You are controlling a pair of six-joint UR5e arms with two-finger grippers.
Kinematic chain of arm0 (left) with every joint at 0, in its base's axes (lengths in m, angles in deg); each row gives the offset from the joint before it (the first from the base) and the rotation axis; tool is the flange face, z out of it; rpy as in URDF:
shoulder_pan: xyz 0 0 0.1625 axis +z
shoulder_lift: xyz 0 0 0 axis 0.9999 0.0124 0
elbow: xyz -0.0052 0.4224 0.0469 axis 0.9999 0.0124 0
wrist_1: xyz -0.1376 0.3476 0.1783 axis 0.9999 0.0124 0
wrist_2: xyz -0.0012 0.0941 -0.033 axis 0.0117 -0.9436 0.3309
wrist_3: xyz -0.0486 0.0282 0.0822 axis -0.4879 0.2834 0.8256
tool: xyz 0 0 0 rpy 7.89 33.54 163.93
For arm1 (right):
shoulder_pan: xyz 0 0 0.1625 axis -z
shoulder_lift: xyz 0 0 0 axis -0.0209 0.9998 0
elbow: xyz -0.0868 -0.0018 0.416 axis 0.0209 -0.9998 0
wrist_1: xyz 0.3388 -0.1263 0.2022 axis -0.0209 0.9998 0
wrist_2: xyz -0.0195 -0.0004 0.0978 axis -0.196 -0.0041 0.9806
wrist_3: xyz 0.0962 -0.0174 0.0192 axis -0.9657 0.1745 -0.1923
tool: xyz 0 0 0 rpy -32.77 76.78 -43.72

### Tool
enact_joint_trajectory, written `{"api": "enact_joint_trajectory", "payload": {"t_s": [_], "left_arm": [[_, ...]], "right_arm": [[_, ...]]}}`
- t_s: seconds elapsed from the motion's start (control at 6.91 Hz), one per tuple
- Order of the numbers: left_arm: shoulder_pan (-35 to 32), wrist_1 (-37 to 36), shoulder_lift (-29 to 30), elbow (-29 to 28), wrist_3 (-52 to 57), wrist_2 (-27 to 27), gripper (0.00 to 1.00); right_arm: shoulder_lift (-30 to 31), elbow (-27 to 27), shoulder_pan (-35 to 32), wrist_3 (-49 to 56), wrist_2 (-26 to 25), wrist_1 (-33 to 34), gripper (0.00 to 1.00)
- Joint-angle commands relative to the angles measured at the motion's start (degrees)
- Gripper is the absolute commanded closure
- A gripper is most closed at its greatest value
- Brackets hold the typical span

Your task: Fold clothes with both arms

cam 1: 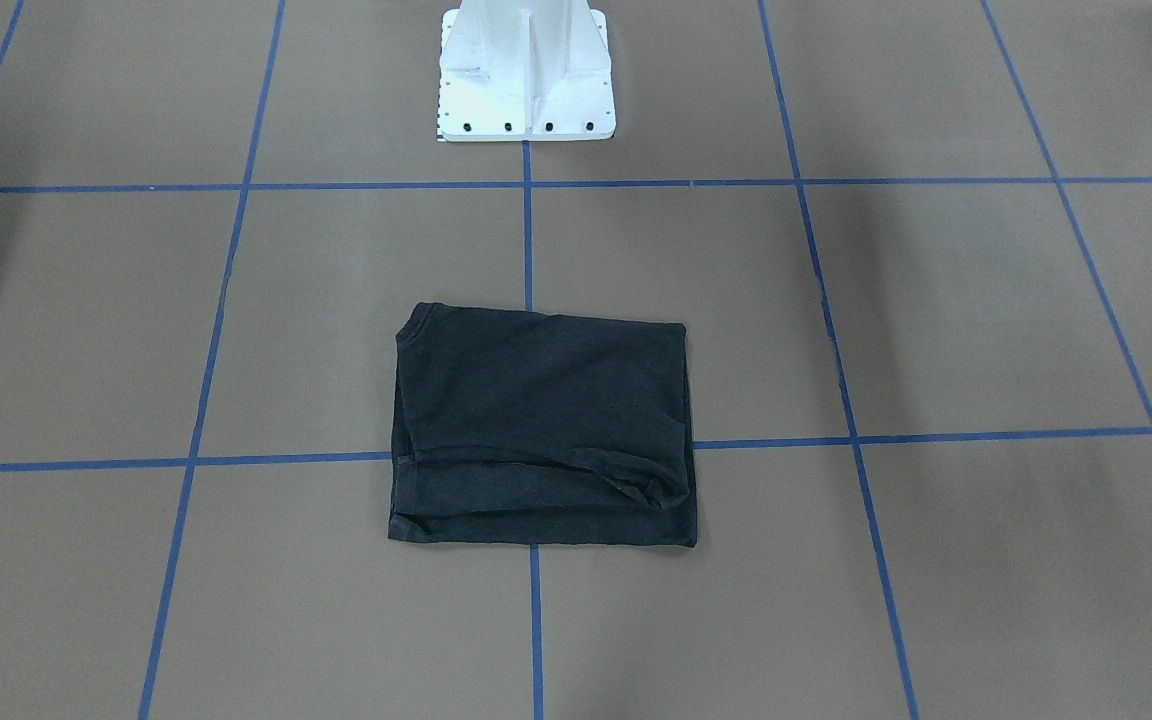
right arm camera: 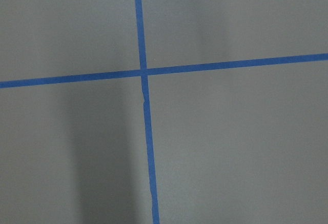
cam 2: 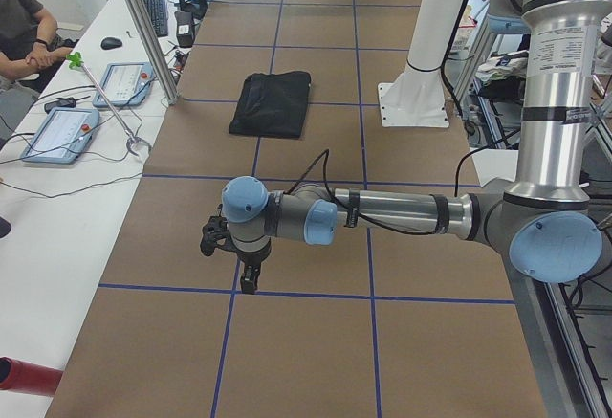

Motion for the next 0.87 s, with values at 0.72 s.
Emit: {"api": "enact_joint_trajectory", "payload": {"t_s": [0.72], "left_arm": [[-0.8,0.9,0.3,0.2,-0.8,-0.9,0.0]], "right_arm": [[-0.2,-2.4,0.0,-1.5,0.4,-5.1,0.0]]}}
